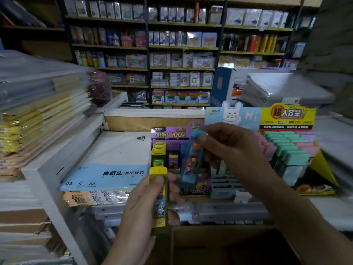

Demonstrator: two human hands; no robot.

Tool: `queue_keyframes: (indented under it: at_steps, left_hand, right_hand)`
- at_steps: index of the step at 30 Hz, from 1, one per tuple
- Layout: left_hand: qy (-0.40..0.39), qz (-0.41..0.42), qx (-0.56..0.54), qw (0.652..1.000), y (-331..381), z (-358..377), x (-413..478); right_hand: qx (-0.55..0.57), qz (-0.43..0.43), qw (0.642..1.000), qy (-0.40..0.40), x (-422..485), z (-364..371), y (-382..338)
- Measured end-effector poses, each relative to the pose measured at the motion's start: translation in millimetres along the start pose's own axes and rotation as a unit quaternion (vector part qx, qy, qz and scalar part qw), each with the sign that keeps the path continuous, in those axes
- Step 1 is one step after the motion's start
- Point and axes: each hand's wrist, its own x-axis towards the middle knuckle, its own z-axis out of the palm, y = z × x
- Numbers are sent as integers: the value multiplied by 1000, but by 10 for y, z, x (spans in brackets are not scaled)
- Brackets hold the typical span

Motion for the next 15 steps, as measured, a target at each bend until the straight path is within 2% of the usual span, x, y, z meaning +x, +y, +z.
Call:
queue_keyframes:
  at_steps: [6,11,15]
  left_hand:
    - [42,68,40,996,-23,-4,23]
    - [68,133,80,986,-55,-20,51]
    - [76,146,109,980,-77,-49,44]
  right_hand:
    - [-81,-59,991,87,88,-406,-48]
    - [-160,-61,982,78,155,-495,5]
    - [-185,-65,979,62,178,-394,42]
